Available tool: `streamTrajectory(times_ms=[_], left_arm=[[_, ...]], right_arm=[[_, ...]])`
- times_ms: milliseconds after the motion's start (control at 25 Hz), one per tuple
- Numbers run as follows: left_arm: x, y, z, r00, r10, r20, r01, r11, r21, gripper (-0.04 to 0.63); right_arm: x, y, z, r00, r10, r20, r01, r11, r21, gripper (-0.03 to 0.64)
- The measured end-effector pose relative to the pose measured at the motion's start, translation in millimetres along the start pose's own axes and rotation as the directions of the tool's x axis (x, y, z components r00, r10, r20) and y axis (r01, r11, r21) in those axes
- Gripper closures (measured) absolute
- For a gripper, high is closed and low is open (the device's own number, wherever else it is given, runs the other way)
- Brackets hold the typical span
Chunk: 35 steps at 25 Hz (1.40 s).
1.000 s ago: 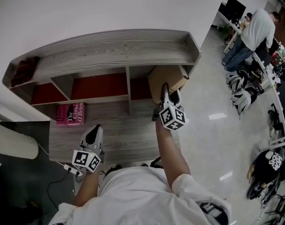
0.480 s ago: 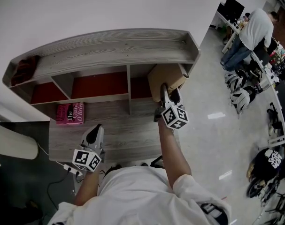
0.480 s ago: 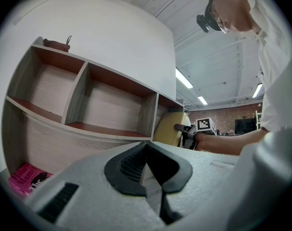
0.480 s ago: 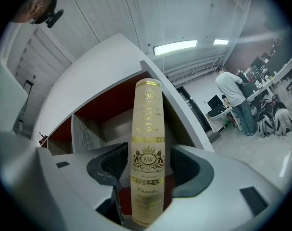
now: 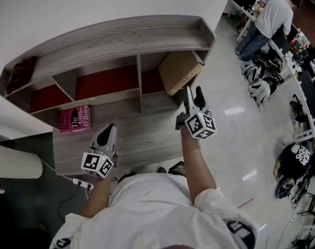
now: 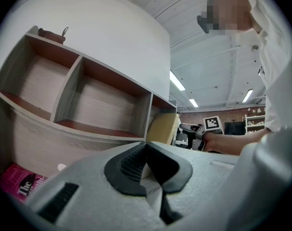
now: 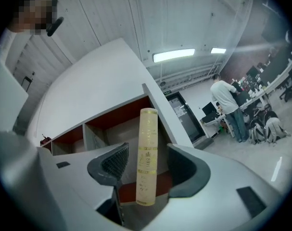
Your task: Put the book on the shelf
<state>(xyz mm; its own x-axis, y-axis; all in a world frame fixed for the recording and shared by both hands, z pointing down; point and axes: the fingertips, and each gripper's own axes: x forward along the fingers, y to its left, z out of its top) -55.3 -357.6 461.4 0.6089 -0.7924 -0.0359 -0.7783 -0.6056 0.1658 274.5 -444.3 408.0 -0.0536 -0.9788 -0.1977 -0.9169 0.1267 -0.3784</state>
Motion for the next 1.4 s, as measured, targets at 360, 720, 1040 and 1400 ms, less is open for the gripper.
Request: streamTrajectory(times_ms=[360, 720, 1040, 1400], left_arm=[[-6, 0, -6, 0.984, -0.175, -0.015, 0.175, 0.984, -0.033, 0.583], [-27, 9, -15, 0.948, -0.308, -0.083, 0.304, 0.951, -0.064, 0.583], [-11, -62, -30, 0.910, -0.411, -0.059, 0.414, 0.907, 0.072, 0.583], [-74, -162, -1, 0.856, -0.516, -0.031, 0.516, 0.848, 0.120, 0.583]], right_arm=[[-93, 40, 43, 0.998, -0.056, 0.038, 0.065, 0.950, -0.306, 0.549], [-201, 119, 81, 0.993, -0.114, 0.039, 0.120, 0.888, -0.444, 0.594], [-321, 89, 64, 0.947, -0.318, 0.051, 0.294, 0.786, -0.543, 0.598], [-444, 79, 32, 0.898, -0.439, 0.036, 0.411, 0.806, -0.426, 0.598]])
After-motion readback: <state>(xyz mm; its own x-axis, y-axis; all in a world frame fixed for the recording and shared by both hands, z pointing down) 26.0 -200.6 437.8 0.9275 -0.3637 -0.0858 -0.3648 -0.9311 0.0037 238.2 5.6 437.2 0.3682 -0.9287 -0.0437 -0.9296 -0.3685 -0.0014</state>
